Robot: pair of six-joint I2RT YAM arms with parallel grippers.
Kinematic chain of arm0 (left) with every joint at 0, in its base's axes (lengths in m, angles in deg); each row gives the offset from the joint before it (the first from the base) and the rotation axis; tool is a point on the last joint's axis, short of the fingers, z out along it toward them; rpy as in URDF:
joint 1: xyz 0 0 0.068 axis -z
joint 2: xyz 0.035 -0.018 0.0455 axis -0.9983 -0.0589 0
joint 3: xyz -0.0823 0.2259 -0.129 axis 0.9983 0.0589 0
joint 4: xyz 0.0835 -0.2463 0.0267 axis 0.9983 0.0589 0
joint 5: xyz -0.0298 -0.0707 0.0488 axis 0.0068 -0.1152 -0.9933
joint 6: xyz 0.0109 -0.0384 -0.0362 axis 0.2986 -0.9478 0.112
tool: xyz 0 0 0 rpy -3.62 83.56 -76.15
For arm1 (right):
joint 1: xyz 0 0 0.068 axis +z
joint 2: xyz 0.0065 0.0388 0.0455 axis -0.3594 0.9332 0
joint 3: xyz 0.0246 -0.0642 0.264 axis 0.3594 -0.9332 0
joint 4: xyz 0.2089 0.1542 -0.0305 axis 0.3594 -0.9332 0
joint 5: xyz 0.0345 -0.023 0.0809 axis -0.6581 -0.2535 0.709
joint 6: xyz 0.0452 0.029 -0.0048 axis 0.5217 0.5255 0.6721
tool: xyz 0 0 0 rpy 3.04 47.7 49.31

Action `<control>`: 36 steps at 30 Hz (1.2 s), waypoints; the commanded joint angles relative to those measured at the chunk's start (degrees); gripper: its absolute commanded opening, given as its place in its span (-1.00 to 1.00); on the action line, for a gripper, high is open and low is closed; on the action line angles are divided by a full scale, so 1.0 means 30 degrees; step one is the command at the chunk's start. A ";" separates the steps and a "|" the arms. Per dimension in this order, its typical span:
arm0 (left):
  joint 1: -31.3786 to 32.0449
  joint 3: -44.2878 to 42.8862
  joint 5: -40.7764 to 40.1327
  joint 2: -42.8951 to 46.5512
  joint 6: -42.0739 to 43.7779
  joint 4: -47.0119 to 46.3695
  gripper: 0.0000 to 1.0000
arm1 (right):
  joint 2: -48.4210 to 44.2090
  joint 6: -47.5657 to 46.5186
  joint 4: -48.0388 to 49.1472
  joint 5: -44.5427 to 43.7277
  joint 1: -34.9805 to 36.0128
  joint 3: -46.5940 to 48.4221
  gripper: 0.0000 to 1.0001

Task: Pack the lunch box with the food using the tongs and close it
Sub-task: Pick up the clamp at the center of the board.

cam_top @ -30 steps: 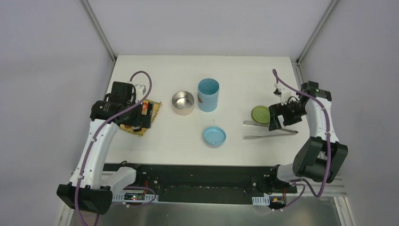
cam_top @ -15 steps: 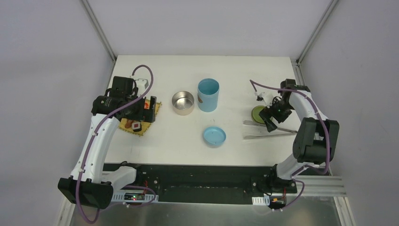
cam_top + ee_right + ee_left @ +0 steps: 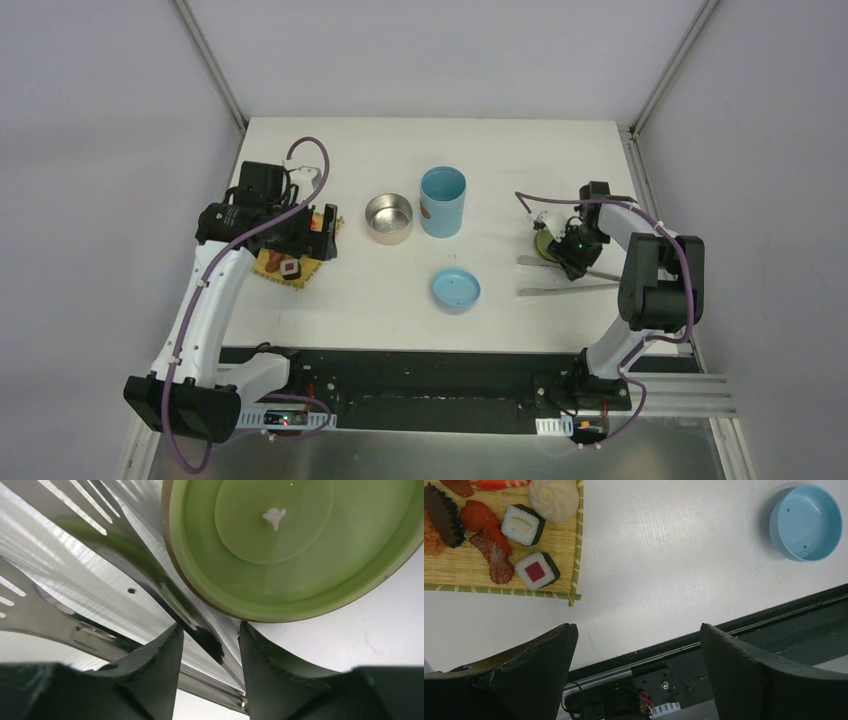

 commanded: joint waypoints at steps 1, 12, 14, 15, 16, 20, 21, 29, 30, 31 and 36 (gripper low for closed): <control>-0.0114 0.0186 0.0424 0.0527 0.0635 -0.0709 0.98 | 0.0055 -0.1054 0.0907 0.0068 0.0089 -0.0850 -0.11; -0.0114 -0.0530 -0.0650 0.0884 -0.0210 -0.0946 0.98 | -0.2624 -0.1368 -0.1753 0.1400 0.0088 -0.0119 -0.98; -0.0114 -0.0531 -0.1249 0.1178 -0.0481 -0.1240 0.98 | -0.3403 -0.1509 -0.2805 0.2064 0.0088 0.0278 -1.00; -0.0114 -0.0593 -0.1666 0.1289 -0.0944 -0.1376 0.98 | -0.3837 -0.1714 -0.3407 0.2546 0.0088 0.0433 -1.00; -0.0114 -0.0715 -0.1865 0.1391 -0.0999 -0.1392 0.98 | -0.4319 -0.1931 -0.4072 0.2774 0.0088 0.0621 -1.00; -0.0114 -0.1485 -0.1650 0.1711 -0.0066 -0.1503 0.98 | -0.5718 -0.2088 -0.6922 0.5077 0.0116 0.2297 -1.00; -0.0114 -0.1683 -0.1724 0.1777 0.0034 -0.1698 0.95 | -0.5924 -0.1721 -0.7572 0.5986 0.0132 0.2956 -1.00; -0.0112 -0.7678 0.0982 -0.0709 -0.0302 -0.0002 0.98 | -0.4375 0.9942 -0.5524 1.3887 0.1873 1.1197 -1.00; -0.0114 -0.8320 0.1740 -0.1034 -0.0460 0.0068 0.98 | -0.3995 1.1926 -0.4281 1.4682 0.2179 1.2169 -1.00; -0.0110 -0.8803 0.2516 -0.1276 -0.0488 -0.0036 0.98 | -0.3640 1.4167 -0.2705 1.5254 0.2481 1.2997 -1.00; -0.0077 -0.9838 0.7374 -0.1995 -0.2220 -0.2118 0.98 | -0.2727 2.5755 0.8292 1.6415 0.3838 1.4082 -1.00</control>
